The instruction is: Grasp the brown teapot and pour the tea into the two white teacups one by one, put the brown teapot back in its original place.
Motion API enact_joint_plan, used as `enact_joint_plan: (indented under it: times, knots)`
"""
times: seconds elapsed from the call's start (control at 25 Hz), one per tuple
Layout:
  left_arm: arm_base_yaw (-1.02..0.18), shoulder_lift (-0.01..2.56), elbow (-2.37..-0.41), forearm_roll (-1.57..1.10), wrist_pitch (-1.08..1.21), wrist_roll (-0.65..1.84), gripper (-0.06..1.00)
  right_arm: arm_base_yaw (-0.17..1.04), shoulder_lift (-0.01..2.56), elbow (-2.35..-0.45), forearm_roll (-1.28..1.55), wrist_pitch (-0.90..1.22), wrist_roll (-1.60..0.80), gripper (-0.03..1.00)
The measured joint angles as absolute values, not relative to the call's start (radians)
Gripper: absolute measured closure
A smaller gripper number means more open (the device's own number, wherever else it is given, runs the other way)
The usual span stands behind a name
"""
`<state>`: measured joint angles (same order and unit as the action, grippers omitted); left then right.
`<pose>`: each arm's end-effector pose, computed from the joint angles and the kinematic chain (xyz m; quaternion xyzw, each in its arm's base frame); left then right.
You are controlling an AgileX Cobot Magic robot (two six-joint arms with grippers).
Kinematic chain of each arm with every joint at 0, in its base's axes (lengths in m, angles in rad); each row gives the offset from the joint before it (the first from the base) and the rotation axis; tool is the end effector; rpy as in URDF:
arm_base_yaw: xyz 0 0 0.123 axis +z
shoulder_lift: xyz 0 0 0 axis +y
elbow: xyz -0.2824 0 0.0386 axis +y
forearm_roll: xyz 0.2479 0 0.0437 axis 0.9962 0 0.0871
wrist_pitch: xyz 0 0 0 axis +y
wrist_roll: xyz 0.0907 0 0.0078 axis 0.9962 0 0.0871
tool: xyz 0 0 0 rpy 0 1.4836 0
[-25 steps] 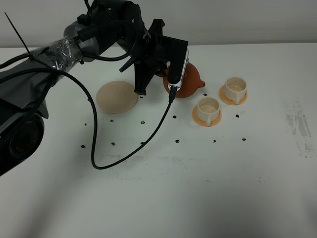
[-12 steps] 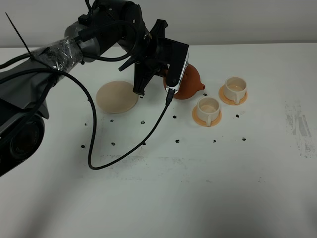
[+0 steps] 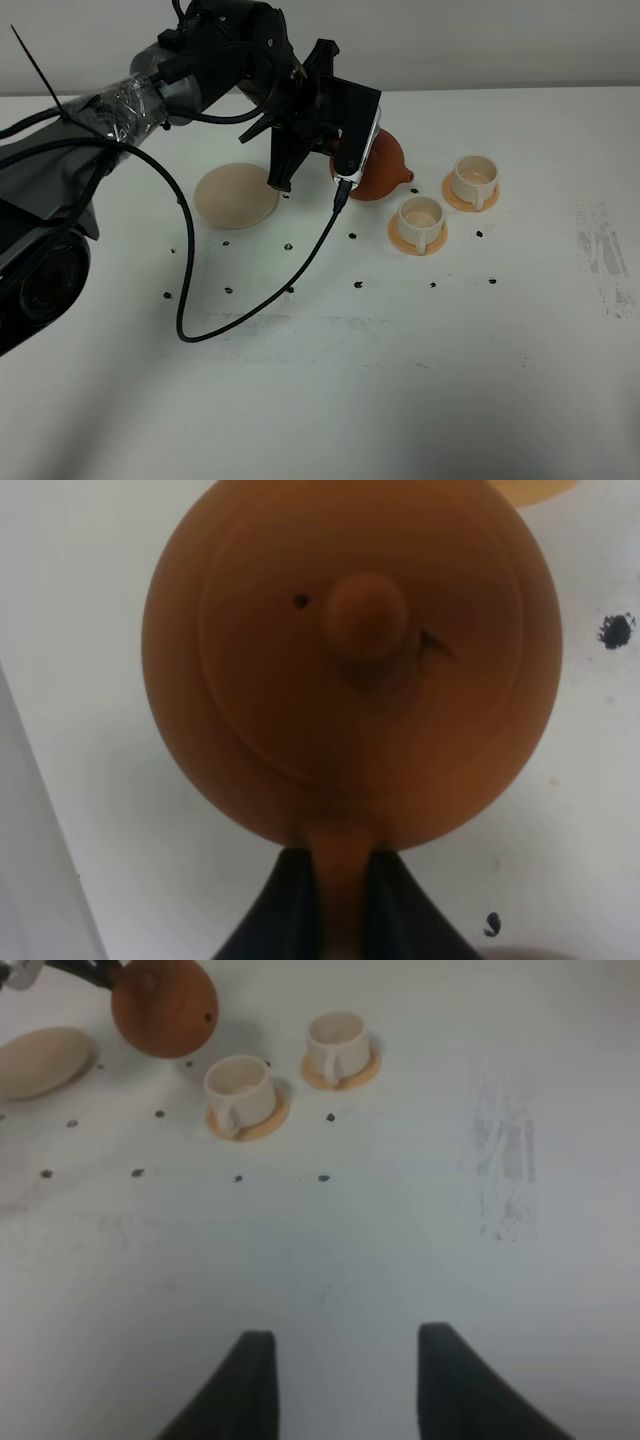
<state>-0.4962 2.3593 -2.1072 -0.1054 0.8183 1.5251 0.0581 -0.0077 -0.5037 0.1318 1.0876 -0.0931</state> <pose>0.4618 -0.2580 0.1997 0.7974 0.5276 0.1012 0.2750 -0.0086 0.0101 0.2766 -0.0684 0.8527 0.0567 0.5149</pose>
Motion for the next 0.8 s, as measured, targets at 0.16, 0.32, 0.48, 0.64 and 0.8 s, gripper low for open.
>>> enact_joint_plan:
  times: [0.16, 0.32, 0.48, 0.64, 0.8]
  knots:
    - [-0.496, 2.359, -2.107, -0.105, 0.818, 1.535, 0.82, 0.058, -0.008, -0.504, 0.131, 1.087, -0.091, 0.68]
    - [-0.496, 2.359, -2.107, -0.105, 0.818, 1.547, 0.82, 0.032, -0.008, -0.504, 0.117, 1.086, -0.091, 0.73]
    - [-0.496, 2.359, -2.107, -0.106, 0.818, 1.568, 0.82, -0.013, -0.008, -0.504, 0.116, 1.086, -0.092, 0.76]
    - [-0.496, 2.359, -2.107, -0.106, 0.818, 1.578, 0.82, -0.064, -0.008, -0.504, 0.117, 1.086, -0.092, 0.77]
    - [-0.496, 2.359, -2.107, -0.105, 0.818, 1.586, 0.82, -0.107, -0.008, -0.504, 0.121, 1.086, -0.092, 0.77]
